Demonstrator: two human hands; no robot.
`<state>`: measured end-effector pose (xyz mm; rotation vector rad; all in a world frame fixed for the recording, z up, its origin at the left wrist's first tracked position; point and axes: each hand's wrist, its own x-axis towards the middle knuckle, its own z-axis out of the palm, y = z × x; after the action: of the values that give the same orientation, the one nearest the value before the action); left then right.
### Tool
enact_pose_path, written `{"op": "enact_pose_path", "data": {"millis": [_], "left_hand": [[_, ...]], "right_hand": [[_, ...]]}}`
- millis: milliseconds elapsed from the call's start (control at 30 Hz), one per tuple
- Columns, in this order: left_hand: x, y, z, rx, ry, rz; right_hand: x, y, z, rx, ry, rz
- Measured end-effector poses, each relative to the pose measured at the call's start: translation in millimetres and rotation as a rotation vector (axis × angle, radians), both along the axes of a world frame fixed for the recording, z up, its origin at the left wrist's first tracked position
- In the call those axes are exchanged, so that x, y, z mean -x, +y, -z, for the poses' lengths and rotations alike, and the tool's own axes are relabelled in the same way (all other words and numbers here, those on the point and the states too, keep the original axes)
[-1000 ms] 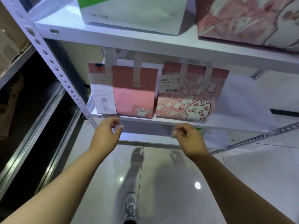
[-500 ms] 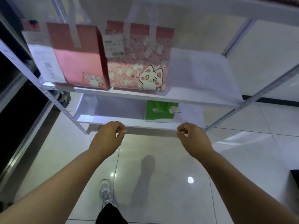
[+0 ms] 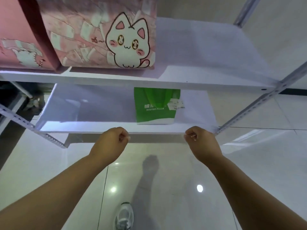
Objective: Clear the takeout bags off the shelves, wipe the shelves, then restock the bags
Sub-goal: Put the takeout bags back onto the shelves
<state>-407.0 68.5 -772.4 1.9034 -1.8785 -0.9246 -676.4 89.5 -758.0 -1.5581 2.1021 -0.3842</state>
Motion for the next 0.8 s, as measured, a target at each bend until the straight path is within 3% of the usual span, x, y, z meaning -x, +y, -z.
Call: {"op": "enact_pose_path", "data": {"millis": [367,800], "left_hand": [[21.0,-92.5,146.9,0.107,0.039,-0.035],[41.1,-137.6,199.0,0.176,0.152,0.039]], "right_hand": [[12.3,-75.9,155.6,0.045,0.034,0.056],[3.6,-130.1,203.1,0.143,-0.093,0.037]]}}
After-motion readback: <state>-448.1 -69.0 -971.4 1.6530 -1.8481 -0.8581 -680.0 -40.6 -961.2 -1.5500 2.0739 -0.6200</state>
